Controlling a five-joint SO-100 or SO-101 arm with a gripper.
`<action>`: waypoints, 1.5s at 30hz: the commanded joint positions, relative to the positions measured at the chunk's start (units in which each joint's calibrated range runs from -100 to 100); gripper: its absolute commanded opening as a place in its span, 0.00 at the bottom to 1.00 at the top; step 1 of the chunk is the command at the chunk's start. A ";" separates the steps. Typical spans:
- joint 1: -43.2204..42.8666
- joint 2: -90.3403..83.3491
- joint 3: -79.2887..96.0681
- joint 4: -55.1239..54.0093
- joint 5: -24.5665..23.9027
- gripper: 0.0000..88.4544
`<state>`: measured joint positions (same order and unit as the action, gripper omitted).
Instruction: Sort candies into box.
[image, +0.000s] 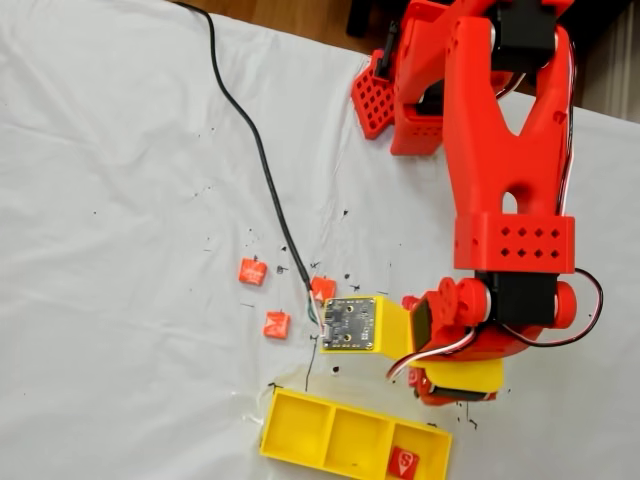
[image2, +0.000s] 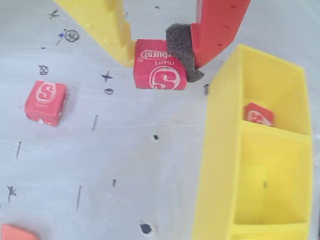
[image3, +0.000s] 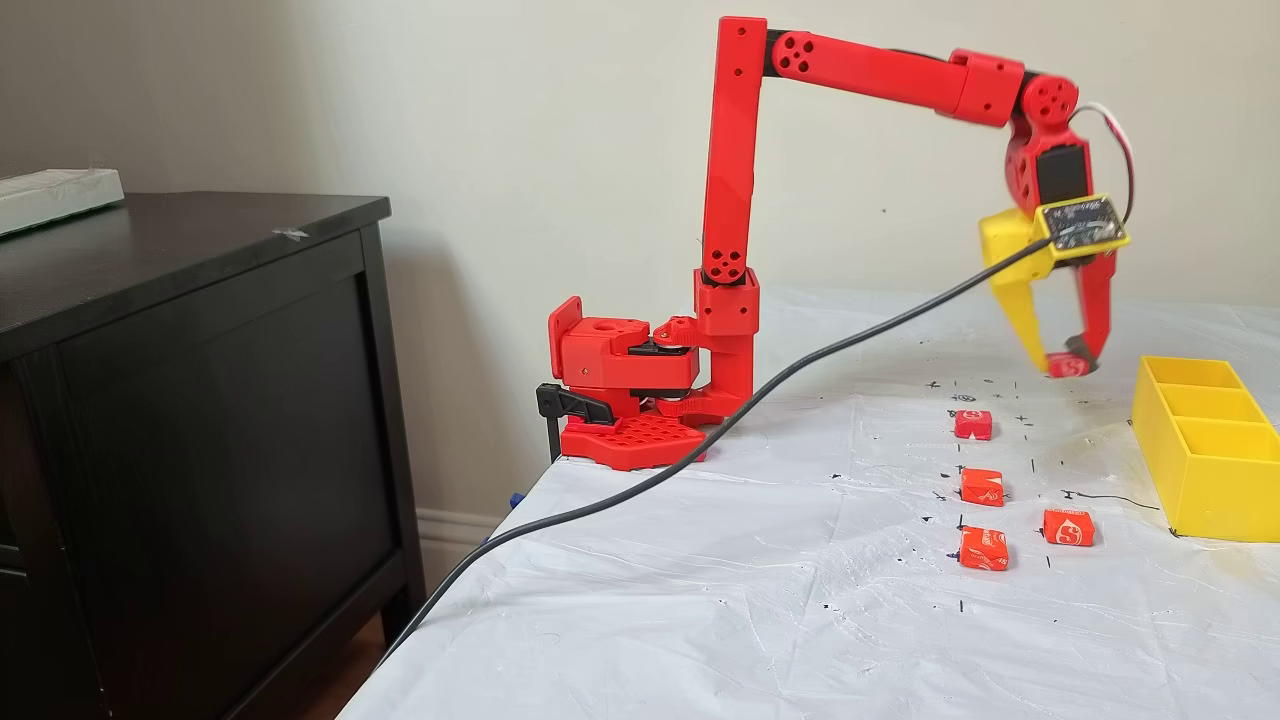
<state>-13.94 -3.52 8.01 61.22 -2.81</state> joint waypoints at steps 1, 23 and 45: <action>3.43 -4.11 -14.88 2.18 1.03 0.00; 9.05 13.87 -33.91 2.43 2.15 0.00; 7.96 13.45 -32.45 3.90 1.51 0.39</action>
<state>-5.24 13.53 -19.56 64.52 -1.10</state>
